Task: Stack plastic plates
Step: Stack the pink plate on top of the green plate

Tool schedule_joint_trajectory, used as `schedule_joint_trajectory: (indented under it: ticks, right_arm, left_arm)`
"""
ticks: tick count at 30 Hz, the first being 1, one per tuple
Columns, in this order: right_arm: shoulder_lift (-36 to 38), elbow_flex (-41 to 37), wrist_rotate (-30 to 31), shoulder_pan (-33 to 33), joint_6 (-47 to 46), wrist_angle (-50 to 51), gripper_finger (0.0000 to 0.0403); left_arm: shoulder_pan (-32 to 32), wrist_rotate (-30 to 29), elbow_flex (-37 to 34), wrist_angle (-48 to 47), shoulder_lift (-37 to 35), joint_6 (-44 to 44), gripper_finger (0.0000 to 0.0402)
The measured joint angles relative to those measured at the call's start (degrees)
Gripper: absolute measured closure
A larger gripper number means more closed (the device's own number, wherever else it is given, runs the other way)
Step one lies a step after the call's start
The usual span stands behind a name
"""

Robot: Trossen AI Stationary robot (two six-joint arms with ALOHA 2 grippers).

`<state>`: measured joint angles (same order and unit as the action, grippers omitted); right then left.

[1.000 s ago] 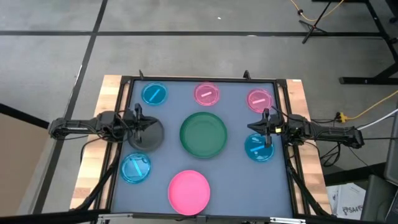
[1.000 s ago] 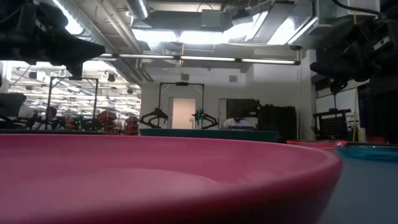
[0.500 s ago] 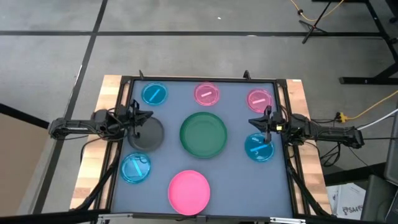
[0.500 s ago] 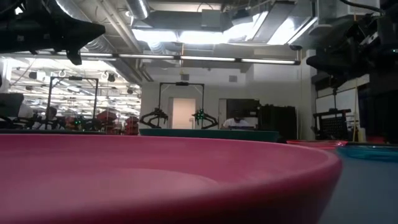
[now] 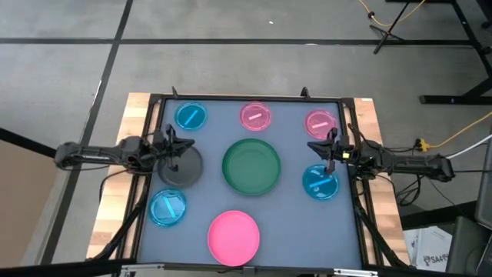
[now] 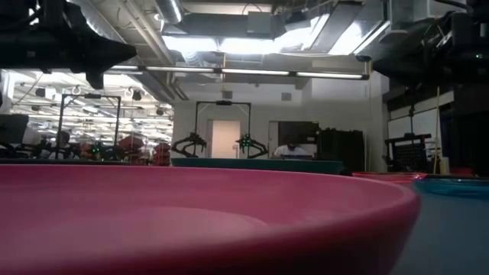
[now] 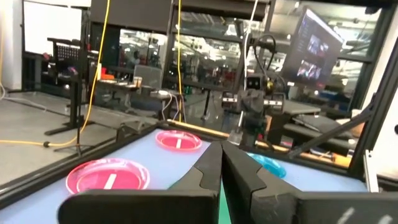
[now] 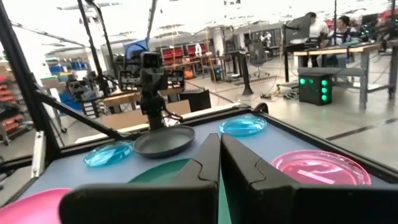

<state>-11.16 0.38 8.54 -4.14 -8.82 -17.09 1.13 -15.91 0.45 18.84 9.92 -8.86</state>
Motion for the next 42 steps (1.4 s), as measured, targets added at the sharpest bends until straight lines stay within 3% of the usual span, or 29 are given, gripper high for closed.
schedule_joint_trajectory:
  ticks: [4,13,28,34,42]
  right_arm:
    - [-5.6,0.1,0.5,0.0,0.0,-4.4,0.0393]
    - [-20.6,6.4,4.5,0.0,0.3,-4.3,0.0393]
    - [-40.8,16.2,3.8,0.0,0.5,-4.1,0.0393]
    - [-46.3,19.4,-0.4,0.0,0.8,-3.4,0.0393]
    - [-47.7,23.1,-3.6,0.0,3.2,4.0,0.0393]
  left_arm:
    - [0.0,-0.1,0.0,4.2,4.0,0.0,0.0397]
    - [0.0,-0.1,0.0,8.2,10.2,0.0,0.0397]
    - [0.0,-0.1,0.0,8.3,11.1,0.0,0.0397]
    - [0.0,-0.1,0.0,8.3,11.1,0.0,0.0397]
    - [0.0,-0.1,0.0,8.2,11.1,0.0,0.0397]
